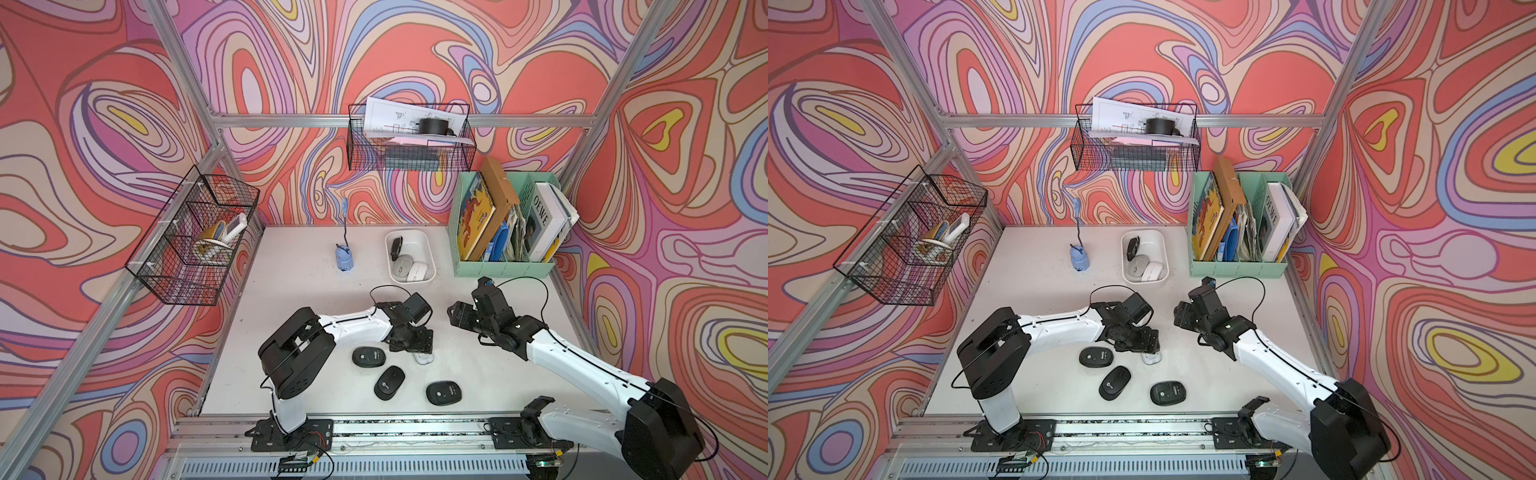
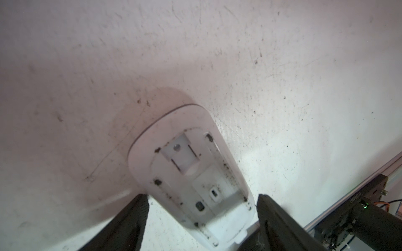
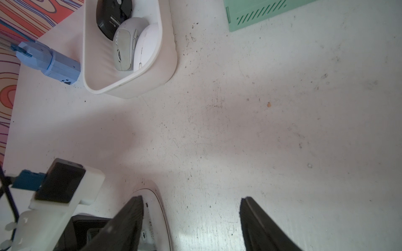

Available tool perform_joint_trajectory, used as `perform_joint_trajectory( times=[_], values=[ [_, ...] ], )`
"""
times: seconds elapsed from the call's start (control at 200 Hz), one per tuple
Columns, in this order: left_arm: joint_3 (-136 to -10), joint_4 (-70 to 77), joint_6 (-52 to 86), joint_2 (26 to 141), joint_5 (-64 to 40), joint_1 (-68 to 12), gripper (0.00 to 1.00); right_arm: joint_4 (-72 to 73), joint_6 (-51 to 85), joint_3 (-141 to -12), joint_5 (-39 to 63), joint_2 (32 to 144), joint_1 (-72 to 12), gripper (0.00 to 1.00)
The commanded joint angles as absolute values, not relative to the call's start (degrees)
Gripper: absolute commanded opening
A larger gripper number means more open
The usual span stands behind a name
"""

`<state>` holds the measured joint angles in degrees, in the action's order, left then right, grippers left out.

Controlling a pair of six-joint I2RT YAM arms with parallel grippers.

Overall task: Put the mouse in the storage box
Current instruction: Pick up the mouse from the center of the board.

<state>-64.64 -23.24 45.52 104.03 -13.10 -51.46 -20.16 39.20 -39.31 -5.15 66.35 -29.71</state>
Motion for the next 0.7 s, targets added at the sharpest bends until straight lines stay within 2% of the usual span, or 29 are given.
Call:
perform_joint_trajectory(
  times=[0.0, 0.315, 0.426, 0.586, 0.696],
  values=[
    [-64.8, -25.5, 46.0, 105.2, -11.8, -51.9, 0.79, -19.9, 39.7, -38.5, -5.8, 65.0, -30.1, 0.72],
    [-70.0, -29.2, 45.9, 112.1, -11.1, -51.8, 0.58, -20.2, 40.3, -37.6, -6.1, 63.8, -30.1, 0.72],
    [-70.8, -29.3, 45.7, 112.5, -10.9, -51.9, 0.54, -20.3, 40.3, -37.4, -6.2, 63.5, -30.1, 0.72],
    [-71.1, -28.0, 45.6, 111.4, -10.0, -51.9, 0.35, -20.3, 40.4, -37.3, -6.4, 63.4, -30.1, 0.71],
    [-71.8, -28.9, 44.7, 109.7, -7.5, -51.9, 0.18, -20.3, 40.4, -37.2, -6.6, 63.4, -30.1, 0.71]
  ],
)
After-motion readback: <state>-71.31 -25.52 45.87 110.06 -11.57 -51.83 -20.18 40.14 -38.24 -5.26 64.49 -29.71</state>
